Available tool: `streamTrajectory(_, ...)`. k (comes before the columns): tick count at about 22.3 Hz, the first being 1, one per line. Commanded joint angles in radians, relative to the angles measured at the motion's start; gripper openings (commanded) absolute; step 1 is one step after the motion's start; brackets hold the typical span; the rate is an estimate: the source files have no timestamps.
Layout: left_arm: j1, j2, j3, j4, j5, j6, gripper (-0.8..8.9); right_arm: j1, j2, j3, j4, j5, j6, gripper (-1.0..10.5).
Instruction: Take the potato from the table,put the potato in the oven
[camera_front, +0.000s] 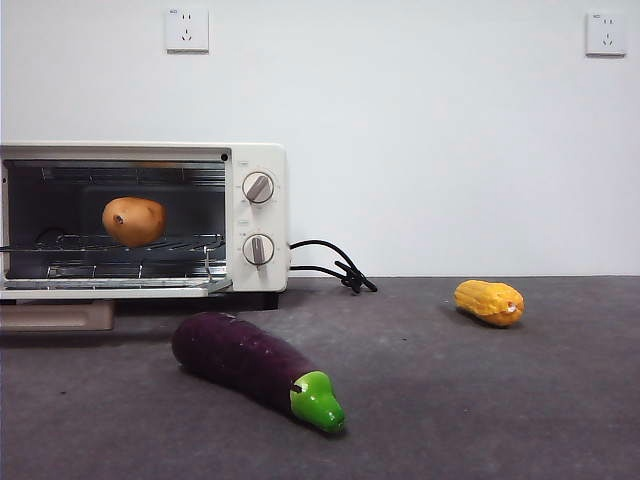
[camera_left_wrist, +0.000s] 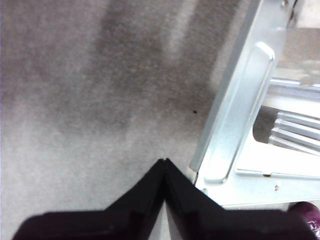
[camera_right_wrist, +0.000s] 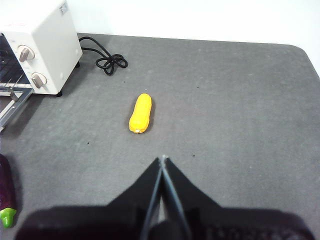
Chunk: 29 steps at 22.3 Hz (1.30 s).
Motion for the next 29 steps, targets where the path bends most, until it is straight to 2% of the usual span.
streamTrajectory(1, -0.013, 0.011, -0.002, -0.007, 0.069, -0.003, -0.09, 0.000, -0.004, -0.007, -0.014, 0.001, 0.011, 0.0)
streamTrajectory(12, -0.011, 0.011, -0.001, -0.018, 0.183, 0.002, -0.09, 0.000, -0.004, -0.007, -0.015, -0.008, 0.010, 0.0)
streamTrajectory(20, -0.010, -0.011, 0.000, -0.014, 0.202, 0.004, -0.09, 0.000, -0.004, -0.007, -0.015, -0.008, 0.007, 0.0)
streamTrajectory(24, -0.008, -0.024, 0.001, 0.008, 0.291, -0.010, -0.09, 0.000, -0.004, -0.007, -0.015, -0.008, 0.008, 0.0)
streamTrajectory(29, -0.008, -0.035, 0.002, 0.056, 0.411, -0.068, -0.09, 0.000, -0.004, -0.007, -0.015, -0.012, 0.007, 0.0)
